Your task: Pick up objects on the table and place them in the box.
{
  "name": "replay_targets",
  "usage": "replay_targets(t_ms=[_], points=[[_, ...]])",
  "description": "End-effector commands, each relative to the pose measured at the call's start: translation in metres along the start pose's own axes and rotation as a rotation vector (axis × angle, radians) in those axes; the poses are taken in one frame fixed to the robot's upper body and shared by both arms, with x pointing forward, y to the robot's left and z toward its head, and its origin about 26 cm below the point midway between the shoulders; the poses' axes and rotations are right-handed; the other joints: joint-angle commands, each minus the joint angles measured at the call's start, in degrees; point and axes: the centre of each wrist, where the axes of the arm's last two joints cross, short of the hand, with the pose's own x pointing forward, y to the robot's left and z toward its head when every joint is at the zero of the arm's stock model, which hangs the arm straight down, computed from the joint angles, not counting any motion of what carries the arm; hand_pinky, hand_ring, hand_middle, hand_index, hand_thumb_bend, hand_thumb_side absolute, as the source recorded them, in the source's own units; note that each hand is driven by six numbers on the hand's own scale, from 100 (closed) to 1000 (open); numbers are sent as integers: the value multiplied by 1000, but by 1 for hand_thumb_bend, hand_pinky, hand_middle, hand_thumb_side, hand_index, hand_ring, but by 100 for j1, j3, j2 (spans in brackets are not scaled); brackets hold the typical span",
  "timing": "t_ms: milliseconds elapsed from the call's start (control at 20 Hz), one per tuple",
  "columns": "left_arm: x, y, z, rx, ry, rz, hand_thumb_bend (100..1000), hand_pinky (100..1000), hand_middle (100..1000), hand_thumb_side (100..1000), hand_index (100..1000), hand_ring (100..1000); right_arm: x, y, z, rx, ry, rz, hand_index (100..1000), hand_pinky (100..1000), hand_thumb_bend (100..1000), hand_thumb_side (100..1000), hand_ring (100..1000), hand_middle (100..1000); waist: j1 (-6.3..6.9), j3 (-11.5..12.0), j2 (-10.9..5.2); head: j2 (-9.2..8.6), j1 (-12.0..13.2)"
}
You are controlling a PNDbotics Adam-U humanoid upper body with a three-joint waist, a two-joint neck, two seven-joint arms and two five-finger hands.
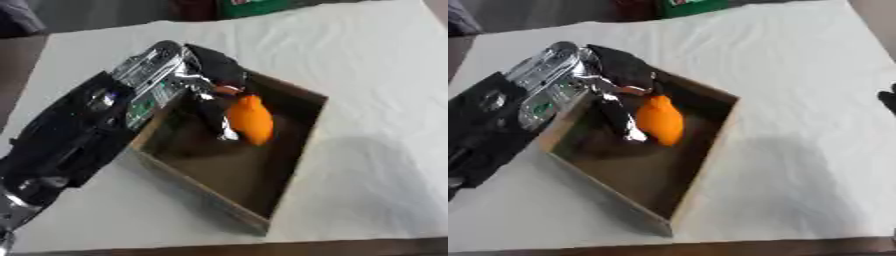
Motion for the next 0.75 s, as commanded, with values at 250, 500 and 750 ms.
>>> replay_targets(t_ms=[250,500,750], points=[[-8,30,28,8,-43,-101,1000,534,805,853,934,803,5,-2,-4,8,-21,12,917,892,100,1000,770,734,-68,6,-117,16,23],[-3,51,64,171,-23,-63,1000,506,769,855,890,780,5,-3,-4,1,-21,11,916,891,100,1000,770,734,-78,27,-151,-8,1],[-7,55,104,419,69,32,640,449,730,951,856,732,5,-4,-5,-8,-25,9,916,890,100,1000,771,734,-91,72,-176,-71,-31]])
